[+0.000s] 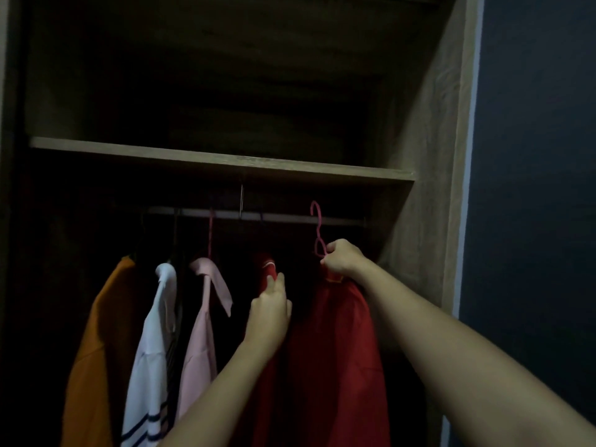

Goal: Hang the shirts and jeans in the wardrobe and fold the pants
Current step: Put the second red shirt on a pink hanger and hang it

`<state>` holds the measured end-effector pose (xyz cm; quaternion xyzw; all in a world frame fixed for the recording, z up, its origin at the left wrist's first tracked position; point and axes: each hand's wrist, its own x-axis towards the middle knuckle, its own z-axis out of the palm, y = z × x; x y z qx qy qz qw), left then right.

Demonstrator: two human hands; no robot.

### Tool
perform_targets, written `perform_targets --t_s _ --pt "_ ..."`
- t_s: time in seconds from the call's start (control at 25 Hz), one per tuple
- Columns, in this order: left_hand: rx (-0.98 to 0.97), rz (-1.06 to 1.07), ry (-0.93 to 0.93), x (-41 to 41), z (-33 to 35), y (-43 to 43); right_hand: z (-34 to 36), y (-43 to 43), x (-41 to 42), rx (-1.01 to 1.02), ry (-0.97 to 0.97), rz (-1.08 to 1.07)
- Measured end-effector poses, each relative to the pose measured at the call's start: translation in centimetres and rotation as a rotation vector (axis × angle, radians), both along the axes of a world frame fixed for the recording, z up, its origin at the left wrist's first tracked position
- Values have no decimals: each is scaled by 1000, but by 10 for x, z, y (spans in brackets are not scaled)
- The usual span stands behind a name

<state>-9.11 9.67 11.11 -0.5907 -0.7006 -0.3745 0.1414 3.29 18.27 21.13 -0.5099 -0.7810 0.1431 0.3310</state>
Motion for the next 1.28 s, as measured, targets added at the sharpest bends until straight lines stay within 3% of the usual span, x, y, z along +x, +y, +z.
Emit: perform_targets --t_s 0.48,0.8,0.88,1.04,1.28 --pt "-91 39 82 7 14 3 -2 62 -27 -84 -302 55" --pt "-108 97 70 15 8 4 -17 49 -18 -6 -260 -6" --pt "-46 68 12 16 2 -1 -22 37 -18 81 -192 -37" --pt "170 79 -86 4 -4 -30 -35 -3 -26 519 11 43" --pt "221 173 -193 -35 -53 -157 -92 -108 -66 611 136 328"
